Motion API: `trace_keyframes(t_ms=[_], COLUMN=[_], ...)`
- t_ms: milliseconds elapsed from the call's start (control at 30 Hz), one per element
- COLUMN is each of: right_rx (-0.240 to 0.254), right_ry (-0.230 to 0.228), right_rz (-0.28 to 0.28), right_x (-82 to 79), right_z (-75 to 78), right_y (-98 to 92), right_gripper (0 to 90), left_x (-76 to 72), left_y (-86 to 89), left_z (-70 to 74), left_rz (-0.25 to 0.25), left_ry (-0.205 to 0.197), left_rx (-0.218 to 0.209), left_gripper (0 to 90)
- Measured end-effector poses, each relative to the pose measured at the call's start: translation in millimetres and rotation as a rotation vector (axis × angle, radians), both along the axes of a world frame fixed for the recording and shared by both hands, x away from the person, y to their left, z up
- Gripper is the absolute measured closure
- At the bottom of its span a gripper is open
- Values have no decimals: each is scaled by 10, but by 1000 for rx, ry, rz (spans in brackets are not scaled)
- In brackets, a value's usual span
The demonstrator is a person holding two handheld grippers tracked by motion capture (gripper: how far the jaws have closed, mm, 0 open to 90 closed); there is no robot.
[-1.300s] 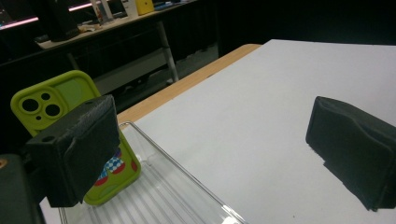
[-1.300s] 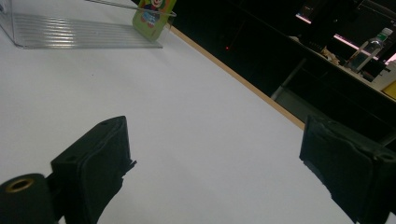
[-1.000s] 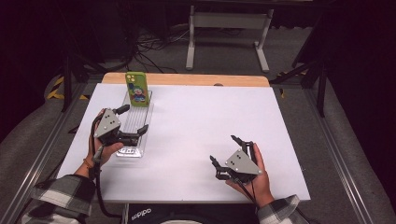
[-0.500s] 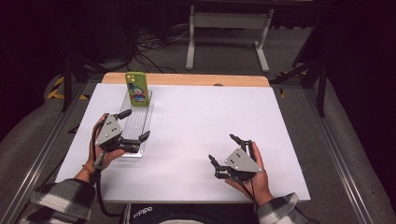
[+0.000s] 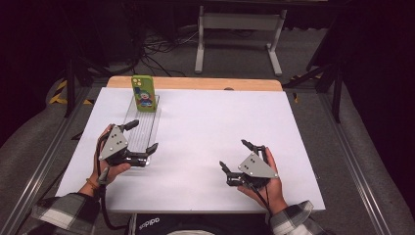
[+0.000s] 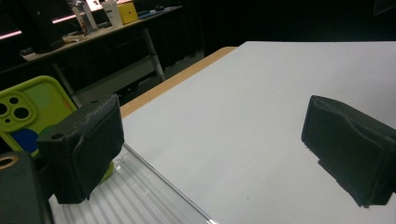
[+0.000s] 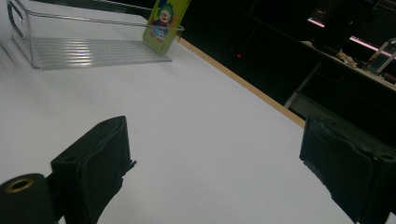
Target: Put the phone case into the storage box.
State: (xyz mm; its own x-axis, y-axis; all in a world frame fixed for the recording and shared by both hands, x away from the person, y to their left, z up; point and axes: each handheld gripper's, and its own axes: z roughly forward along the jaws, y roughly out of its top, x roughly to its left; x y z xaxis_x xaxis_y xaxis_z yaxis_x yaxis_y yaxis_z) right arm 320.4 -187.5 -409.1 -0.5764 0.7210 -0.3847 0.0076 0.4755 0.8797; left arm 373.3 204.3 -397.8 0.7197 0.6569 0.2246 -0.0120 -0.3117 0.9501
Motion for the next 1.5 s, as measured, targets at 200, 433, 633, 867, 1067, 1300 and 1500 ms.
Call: trace_keyframes(t_ms=[200, 433, 633, 867, 1067, 1300, 1500], right_rx=[5, 6, -1, 0, -1, -1, -1], right_ry=[-12, -14, -13, -16, -16, -10, -5], right_rz=[7, 7, 5, 7, 10, 30, 31], right_x=[-11, -32, -36, -40, -44, -52, -48], right_z=[19, 30, 23, 23, 22, 7, -5], right_y=[4, 5, 13, 16, 18, 38, 40], right_gripper=[90, 90, 90, 90, 90, 88, 83], left_x=[-60, -136, -199, -253, -292, -340, -367], left_y=[-25, -45, -89, -94, -92, -100, -83], left_z=[-10, -24, -61, -126, -158, -221, -250], left_rz=[-12, -30, -42, -48, -50, -47, -41], left_ry=[-6, -3, 6, 27, 23, 27, 47], left_rx=[6, -5, 6, 18, 51, 63, 62], left_gripper=[64, 66, 62, 63, 60, 54, 51])
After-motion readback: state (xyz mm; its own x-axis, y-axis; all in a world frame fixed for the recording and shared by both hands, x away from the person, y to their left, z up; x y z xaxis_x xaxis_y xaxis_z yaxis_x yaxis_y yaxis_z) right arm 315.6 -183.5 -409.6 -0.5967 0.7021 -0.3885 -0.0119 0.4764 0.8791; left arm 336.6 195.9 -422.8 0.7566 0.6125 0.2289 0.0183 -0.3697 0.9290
